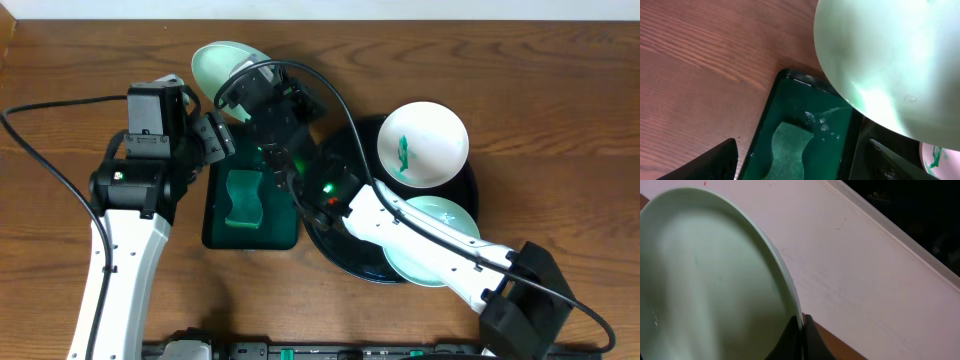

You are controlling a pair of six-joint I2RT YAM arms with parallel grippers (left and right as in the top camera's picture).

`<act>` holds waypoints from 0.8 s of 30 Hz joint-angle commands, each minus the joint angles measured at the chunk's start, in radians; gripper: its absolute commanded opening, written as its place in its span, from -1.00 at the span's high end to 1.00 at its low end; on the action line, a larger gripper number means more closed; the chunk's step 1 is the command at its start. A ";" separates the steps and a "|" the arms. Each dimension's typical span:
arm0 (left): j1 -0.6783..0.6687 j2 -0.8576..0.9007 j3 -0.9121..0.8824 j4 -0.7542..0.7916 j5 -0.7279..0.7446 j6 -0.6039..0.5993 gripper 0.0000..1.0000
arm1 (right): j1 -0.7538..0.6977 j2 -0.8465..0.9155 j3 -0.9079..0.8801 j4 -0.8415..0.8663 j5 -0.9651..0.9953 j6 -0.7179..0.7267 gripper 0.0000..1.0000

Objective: Clean dirty plates on tray and stack at the side
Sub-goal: 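Carry the mint plate with the right gripper toward the right side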

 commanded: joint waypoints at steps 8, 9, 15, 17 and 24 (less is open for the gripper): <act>0.003 0.001 0.018 -0.002 -0.009 0.003 -0.61 | 0.005 0.000 0.021 0.006 0.016 -0.003 0.98; 0.003 0.001 0.018 -0.002 -0.009 0.002 -0.61 | 0.005 0.000 0.021 0.006 0.016 -0.003 0.98; 0.003 0.001 0.018 -0.002 -0.009 0.003 -0.61 | 0.004 0.000 0.021 -0.002 0.016 -0.003 0.98; 0.003 0.001 0.018 -0.002 -0.009 0.003 -0.61 | 0.004 0.000 0.021 -0.002 0.016 -0.003 0.98; 0.003 0.001 0.018 -0.002 -0.009 0.003 -0.61 | 0.004 0.000 0.021 -0.002 0.016 -0.003 0.98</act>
